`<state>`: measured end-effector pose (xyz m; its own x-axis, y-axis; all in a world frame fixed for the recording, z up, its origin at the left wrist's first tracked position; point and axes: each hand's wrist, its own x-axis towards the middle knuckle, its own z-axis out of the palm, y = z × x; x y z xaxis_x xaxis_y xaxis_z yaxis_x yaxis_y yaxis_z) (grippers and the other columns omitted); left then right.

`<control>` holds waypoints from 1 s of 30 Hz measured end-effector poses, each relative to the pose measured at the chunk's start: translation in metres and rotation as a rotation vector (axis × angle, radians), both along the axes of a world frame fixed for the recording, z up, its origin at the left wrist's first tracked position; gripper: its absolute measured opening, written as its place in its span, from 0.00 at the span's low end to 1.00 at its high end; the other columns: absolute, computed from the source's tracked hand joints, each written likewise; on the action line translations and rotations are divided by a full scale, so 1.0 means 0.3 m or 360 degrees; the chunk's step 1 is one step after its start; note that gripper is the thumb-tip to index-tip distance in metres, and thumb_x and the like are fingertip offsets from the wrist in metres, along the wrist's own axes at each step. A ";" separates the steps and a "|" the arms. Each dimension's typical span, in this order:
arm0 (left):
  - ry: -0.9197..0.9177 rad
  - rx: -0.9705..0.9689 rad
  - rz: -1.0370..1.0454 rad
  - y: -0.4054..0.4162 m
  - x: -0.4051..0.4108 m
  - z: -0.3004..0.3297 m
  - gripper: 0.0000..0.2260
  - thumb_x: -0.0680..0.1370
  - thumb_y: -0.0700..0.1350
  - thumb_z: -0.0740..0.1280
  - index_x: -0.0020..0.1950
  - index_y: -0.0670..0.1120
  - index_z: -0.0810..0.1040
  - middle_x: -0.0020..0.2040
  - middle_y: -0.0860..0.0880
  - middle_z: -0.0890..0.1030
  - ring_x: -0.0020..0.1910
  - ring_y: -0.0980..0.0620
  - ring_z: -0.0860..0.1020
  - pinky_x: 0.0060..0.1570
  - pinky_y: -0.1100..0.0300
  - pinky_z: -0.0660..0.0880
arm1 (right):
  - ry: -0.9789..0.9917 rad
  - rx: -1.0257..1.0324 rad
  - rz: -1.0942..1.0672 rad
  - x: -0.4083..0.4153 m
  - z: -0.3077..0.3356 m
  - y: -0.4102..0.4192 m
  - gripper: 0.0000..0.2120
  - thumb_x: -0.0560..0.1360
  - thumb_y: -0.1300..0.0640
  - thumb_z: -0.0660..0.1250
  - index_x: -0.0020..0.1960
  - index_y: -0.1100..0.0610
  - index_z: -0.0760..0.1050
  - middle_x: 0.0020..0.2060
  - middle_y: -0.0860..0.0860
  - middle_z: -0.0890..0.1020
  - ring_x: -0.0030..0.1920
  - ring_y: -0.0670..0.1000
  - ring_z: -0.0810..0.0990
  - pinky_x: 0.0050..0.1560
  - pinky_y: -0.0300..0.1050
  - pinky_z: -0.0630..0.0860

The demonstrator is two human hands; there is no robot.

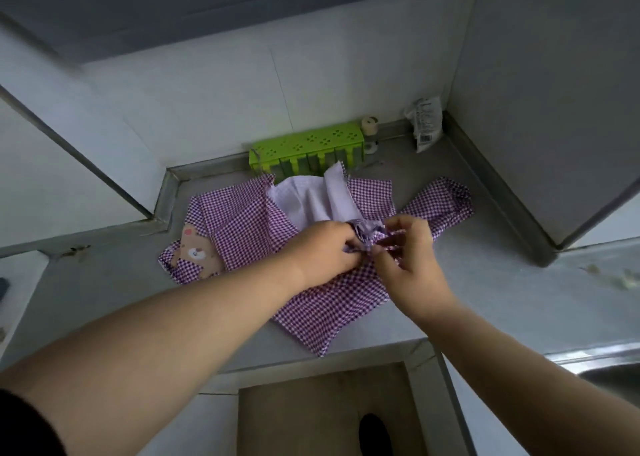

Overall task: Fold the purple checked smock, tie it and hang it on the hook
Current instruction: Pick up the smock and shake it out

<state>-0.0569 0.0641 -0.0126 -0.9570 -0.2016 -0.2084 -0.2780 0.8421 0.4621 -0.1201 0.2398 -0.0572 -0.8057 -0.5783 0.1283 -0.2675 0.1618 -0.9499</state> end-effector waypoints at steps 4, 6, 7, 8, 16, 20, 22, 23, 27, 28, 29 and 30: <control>0.0209 0.0207 0.0332 -0.019 0.017 0.059 0.07 0.80 0.53 0.72 0.55 0.52 0.84 0.45 0.57 0.82 0.44 0.60 0.79 0.41 0.60 0.73 | -0.0434 0.0219 -0.0163 0.014 -0.002 0.012 0.25 0.75 0.38 0.69 0.64 0.49 0.65 0.56 0.48 0.75 0.55 0.49 0.79 0.51 0.45 0.80; 0.0293 0.0259 0.0477 -0.037 0.029 0.093 0.07 0.81 0.53 0.72 0.53 0.52 0.84 0.45 0.57 0.83 0.44 0.58 0.80 0.41 0.59 0.72 | -0.0507 0.0416 -0.0078 0.037 -0.006 -0.002 0.33 0.71 0.32 0.69 0.66 0.52 0.67 0.58 0.49 0.75 0.57 0.50 0.78 0.54 0.47 0.81; 0.0337 0.0269 0.0545 -0.042 0.032 0.107 0.07 0.81 0.53 0.72 0.49 0.51 0.83 0.43 0.56 0.83 0.43 0.57 0.80 0.40 0.58 0.72 | -0.0453 0.0511 -0.0117 0.046 -0.014 -0.009 0.38 0.68 0.28 0.69 0.66 0.53 0.68 0.59 0.50 0.75 0.58 0.51 0.78 0.56 0.50 0.81; 0.0398 0.0293 0.0616 -0.052 0.045 0.123 0.09 0.81 0.53 0.72 0.45 0.49 0.82 0.40 0.54 0.82 0.39 0.55 0.80 0.38 0.57 0.72 | -0.0399 0.0564 -0.0202 0.058 -0.009 -0.023 0.40 0.65 0.26 0.69 0.66 0.52 0.69 0.59 0.50 0.74 0.58 0.51 0.77 0.57 0.53 0.81; 0.0699 0.0555 0.1020 -0.090 0.167 0.246 0.18 0.79 0.50 0.73 0.34 0.47 0.71 0.30 0.48 0.65 0.30 0.50 0.63 0.34 0.54 0.58 | -0.0769 0.0170 -0.0344 0.170 0.093 -0.145 0.35 0.62 0.33 0.77 0.55 0.54 0.67 0.53 0.51 0.75 0.54 0.54 0.77 0.55 0.55 0.79; 0.0897 0.0670 0.1190 -0.123 0.284 0.342 0.18 0.74 0.55 0.73 0.36 0.42 0.75 0.31 0.42 0.71 0.32 0.50 0.69 0.36 0.53 0.66 | -0.0983 0.0038 -0.0241 0.290 0.188 -0.210 0.35 0.69 0.41 0.78 0.62 0.54 0.62 0.53 0.50 0.74 0.54 0.53 0.76 0.56 0.54 0.76; 0.0997 0.0736 0.1246 -0.139 0.360 0.388 0.23 0.69 0.61 0.71 0.38 0.39 0.77 0.36 0.35 0.80 0.33 0.44 0.79 0.40 0.46 0.79 | -0.1187 -0.0050 -0.0312 0.359 0.253 -0.249 0.41 0.65 0.37 0.80 0.64 0.57 0.63 0.52 0.52 0.76 0.51 0.55 0.78 0.56 0.54 0.77; 0.1035 0.0752 0.1280 -0.145 0.402 0.414 0.24 0.68 0.61 0.71 0.41 0.38 0.79 0.39 0.36 0.84 0.37 0.39 0.84 0.45 0.42 0.81 | -0.1266 -0.0082 -0.0351 0.390 0.274 -0.261 0.46 0.60 0.32 0.79 0.65 0.60 0.67 0.54 0.56 0.79 0.51 0.58 0.81 0.57 0.56 0.78; 0.1159 0.0830 0.1381 -0.172 0.585 0.523 0.18 0.71 0.57 0.70 0.42 0.42 0.83 0.39 0.44 0.87 0.44 0.40 0.87 0.50 0.37 0.83 | -0.0922 -0.0070 0.0079 0.590 0.392 -0.300 0.52 0.55 0.22 0.72 0.66 0.59 0.71 0.60 0.56 0.81 0.59 0.58 0.81 0.63 0.63 0.77; 0.1185 0.0837 0.1388 -0.175 0.637 0.553 0.17 0.71 0.58 0.70 0.41 0.43 0.83 0.39 0.44 0.87 0.44 0.40 0.87 0.49 0.36 0.83 | -0.0790 -0.0054 0.0207 0.654 0.432 -0.312 0.53 0.55 0.23 0.74 0.67 0.56 0.69 0.61 0.52 0.80 0.60 0.55 0.80 0.63 0.62 0.77; 0.1177 0.0848 0.1381 -0.173 0.674 0.580 0.17 0.72 0.57 0.70 0.42 0.43 0.83 0.40 0.44 0.87 0.44 0.40 0.87 0.50 0.36 0.83 | -0.0681 -0.0033 0.0302 0.685 0.452 -0.324 0.50 0.55 0.25 0.76 0.67 0.53 0.69 0.61 0.50 0.80 0.60 0.53 0.80 0.63 0.61 0.78; 0.1187 0.0856 0.1369 -0.170 0.728 0.610 0.16 0.73 0.56 0.71 0.42 0.43 0.83 0.40 0.43 0.87 0.44 0.39 0.86 0.51 0.36 0.83 | -0.0560 -0.0019 0.0351 0.735 0.490 -0.342 0.44 0.58 0.29 0.78 0.65 0.52 0.70 0.60 0.48 0.81 0.59 0.52 0.82 0.62 0.60 0.79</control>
<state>0.1615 0.0133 0.1705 -0.4787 -0.8747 0.0762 -0.1661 0.1754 0.9704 0.1005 0.1371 0.0898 -0.6583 -0.7423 -0.1248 0.0468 0.1251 -0.9910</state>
